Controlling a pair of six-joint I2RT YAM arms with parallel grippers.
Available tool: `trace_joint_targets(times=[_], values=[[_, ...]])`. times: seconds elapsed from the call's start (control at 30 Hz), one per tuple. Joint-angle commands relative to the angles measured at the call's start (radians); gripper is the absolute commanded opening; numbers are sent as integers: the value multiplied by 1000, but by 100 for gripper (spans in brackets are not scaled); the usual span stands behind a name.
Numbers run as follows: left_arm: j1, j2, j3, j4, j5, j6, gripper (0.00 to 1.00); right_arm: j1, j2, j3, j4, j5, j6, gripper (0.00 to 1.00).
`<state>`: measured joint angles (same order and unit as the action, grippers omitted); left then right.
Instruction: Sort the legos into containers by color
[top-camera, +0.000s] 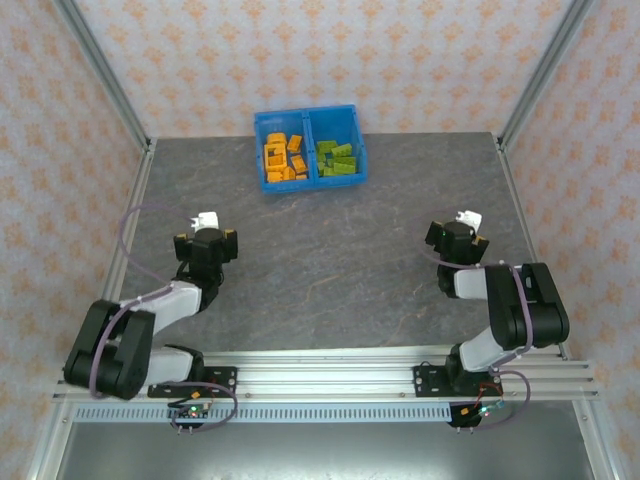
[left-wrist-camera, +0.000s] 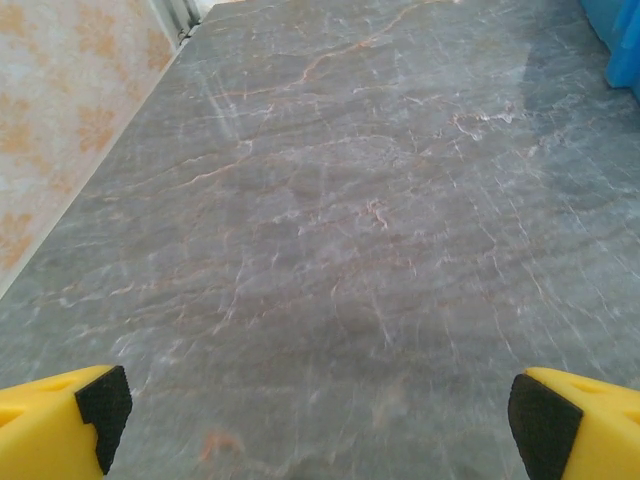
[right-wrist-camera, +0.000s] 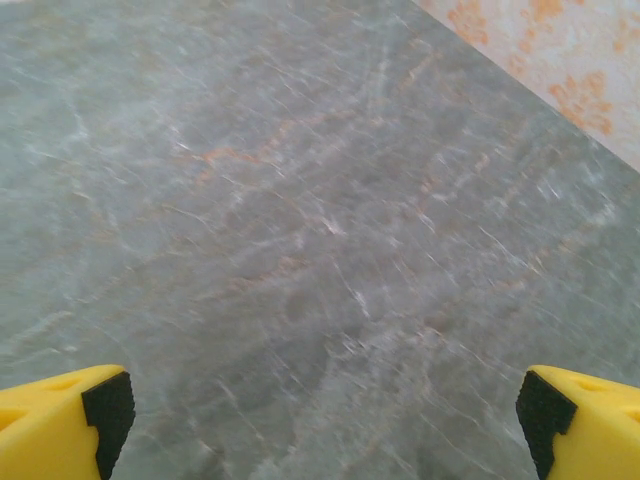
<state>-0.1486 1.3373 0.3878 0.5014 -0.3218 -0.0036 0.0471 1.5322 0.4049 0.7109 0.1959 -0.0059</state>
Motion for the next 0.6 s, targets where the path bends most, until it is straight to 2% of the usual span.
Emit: trace_joint_targets(times=[0.0,0.03,0.07,0.1,0.57], values=[[63,160,50,269,85,15,100,-1,-3,-4,115,-53,-25,99],[92,140,29,234,132,-21,100,-1,-17,9,62,-56,-19,99],[101,162,6,314,129,-17,100,-1,-11,2,87,-55,-22,99],[100,158,13,278,147,-14,100,-1,-10,3,89,-55,-23,99],[95,158,30,257,168,2,100,-2,-13,5,80,-62,-22,99]])
